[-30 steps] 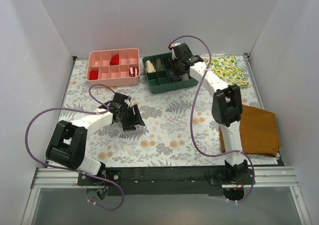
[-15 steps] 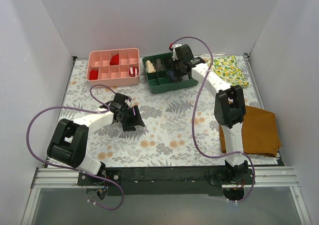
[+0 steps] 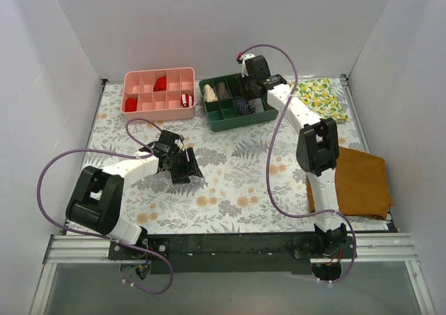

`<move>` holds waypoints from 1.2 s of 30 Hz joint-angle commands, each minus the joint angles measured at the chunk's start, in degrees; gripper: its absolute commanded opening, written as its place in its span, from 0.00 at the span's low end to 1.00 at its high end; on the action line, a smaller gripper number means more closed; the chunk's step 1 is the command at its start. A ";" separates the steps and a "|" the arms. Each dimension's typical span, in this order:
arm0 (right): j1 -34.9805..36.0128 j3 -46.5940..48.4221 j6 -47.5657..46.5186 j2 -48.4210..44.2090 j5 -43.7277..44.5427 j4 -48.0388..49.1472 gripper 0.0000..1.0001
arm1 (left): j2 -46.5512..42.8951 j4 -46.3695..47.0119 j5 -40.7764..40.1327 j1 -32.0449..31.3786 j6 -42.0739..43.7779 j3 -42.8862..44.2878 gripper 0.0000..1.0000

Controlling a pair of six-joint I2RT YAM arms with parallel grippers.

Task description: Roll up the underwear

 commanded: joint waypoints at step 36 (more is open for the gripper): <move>-0.07 -2.59 -1.86 2.80 -6.01 -8.39 0.05 | -5.84 2.53 1.84 0.43 1.09 -1.08 0.63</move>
